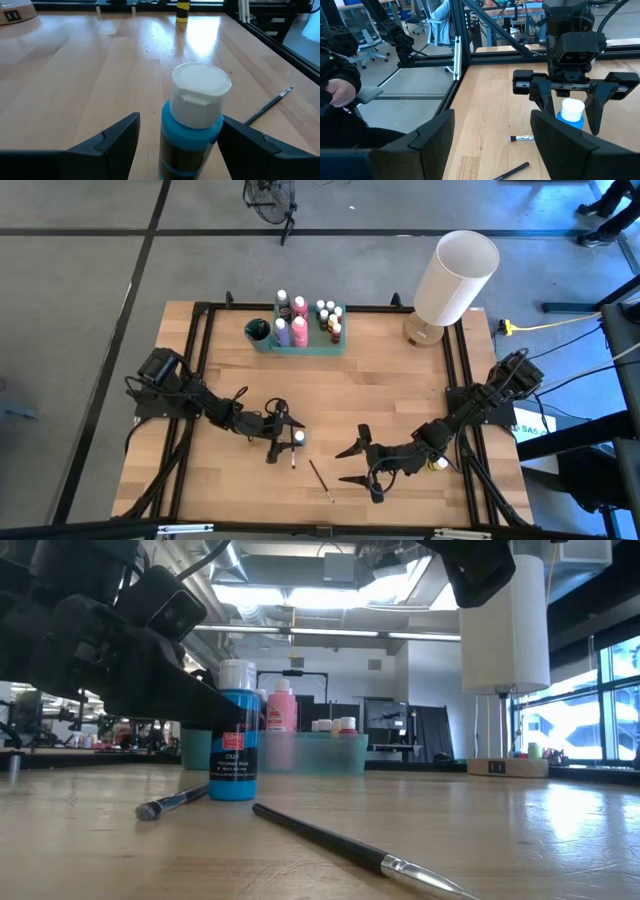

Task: Pick & Place Paint Supplies
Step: Put the small blue paint bottle into the green bin

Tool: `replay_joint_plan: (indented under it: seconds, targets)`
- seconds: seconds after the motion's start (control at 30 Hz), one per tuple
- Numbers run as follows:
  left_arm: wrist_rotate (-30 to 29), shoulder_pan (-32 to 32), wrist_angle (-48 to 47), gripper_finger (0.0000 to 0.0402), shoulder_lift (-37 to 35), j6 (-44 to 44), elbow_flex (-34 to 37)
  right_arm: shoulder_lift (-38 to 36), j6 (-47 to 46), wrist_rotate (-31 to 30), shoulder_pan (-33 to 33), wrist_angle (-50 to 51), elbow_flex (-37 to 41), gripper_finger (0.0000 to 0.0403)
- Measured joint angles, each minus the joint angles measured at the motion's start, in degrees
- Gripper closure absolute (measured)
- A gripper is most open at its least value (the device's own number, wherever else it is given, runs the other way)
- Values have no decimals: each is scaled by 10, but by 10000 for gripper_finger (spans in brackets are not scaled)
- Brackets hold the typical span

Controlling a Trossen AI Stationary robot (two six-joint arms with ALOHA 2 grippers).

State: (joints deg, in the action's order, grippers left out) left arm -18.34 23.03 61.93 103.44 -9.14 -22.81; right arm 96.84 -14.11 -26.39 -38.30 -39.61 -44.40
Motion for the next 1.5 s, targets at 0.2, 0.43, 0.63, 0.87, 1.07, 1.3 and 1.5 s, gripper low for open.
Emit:
replay_joint_plan:
  seconds: [0.2,0.43,0.63,0.87,1.07,1.3,1.5]
  targets:
    - [0,0,-2,177,0,-1,0,0,0,0,0,0,0,138]
    - [0,0,-2,209,0,-1,0,0,0,0,0,0,0,138]
    - [-8,0,-2,225,0,-1,0,0,0,0,0,0,0,138]
    - [-15,0,-2,244,0,-1,0,0,0,0,0,0,0,138]
    - [-15,0,-4,249,0,-2,0,0,0,-2,1,0,0,138]
    - [-25,0,-4,250,0,-19,0,0,0,-36,1,0,0,138]
    - [-35,0,-11,250,0,-23,-4,0,-11,-79,2,1,0,138]
